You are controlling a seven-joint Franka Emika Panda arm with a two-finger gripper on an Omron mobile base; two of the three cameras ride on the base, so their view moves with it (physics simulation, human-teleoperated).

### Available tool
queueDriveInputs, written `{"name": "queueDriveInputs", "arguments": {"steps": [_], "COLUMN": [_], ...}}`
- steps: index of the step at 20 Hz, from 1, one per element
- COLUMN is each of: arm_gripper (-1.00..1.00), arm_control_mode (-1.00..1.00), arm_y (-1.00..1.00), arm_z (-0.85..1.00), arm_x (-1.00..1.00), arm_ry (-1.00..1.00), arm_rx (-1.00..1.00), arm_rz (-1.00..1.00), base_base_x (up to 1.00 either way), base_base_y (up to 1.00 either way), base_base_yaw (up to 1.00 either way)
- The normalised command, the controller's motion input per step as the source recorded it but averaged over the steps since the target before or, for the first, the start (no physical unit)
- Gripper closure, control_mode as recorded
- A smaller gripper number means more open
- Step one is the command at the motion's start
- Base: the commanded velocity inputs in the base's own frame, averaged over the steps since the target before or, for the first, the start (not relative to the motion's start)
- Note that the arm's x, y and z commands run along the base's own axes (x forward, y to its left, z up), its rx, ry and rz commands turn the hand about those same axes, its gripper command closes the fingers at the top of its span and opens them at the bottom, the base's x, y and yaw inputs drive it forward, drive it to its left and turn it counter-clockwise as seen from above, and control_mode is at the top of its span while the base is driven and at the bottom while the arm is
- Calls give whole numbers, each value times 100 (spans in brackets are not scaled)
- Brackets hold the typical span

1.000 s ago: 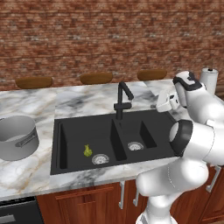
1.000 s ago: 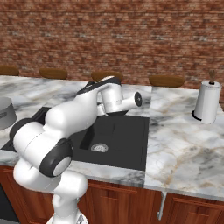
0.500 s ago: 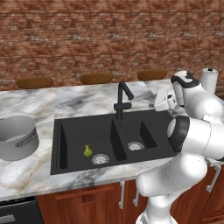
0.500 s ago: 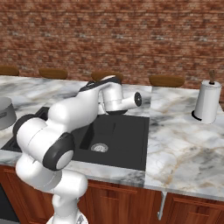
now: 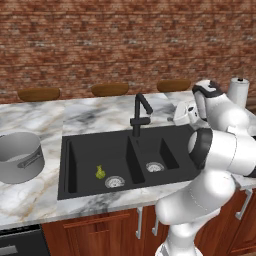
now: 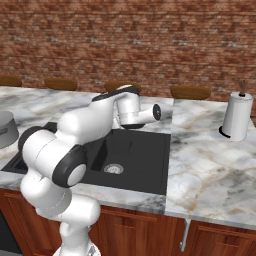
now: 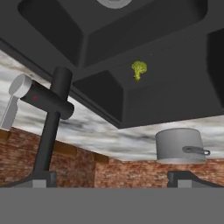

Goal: Dump the broccoli from the pot into the sink. Then turn on the water and wash the broccoli. Then turn off the water and put the broccoli back in the pot.

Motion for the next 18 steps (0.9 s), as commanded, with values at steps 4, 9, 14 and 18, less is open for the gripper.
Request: {"name": "queueDriveInputs", "arguments": {"steps": [4,9,14,18], "arm_gripper": [-100,-100,-100,-100], "arm_control_mode": [-100,-100,-100,-100], "arm_y": [16,9,0,2], "arm_z": [-18,-14,0,0], "arm_x": [14,17,20,24], "arm_ry": [0,0,0,0], "arm_rx": [0,0,3,3], "arm_rz": [0,0,0,0], "base_base_x": [0,0,0,0], "base_base_y": [0,0,0,0], "base_base_yaw": [0,0,0,0]}}
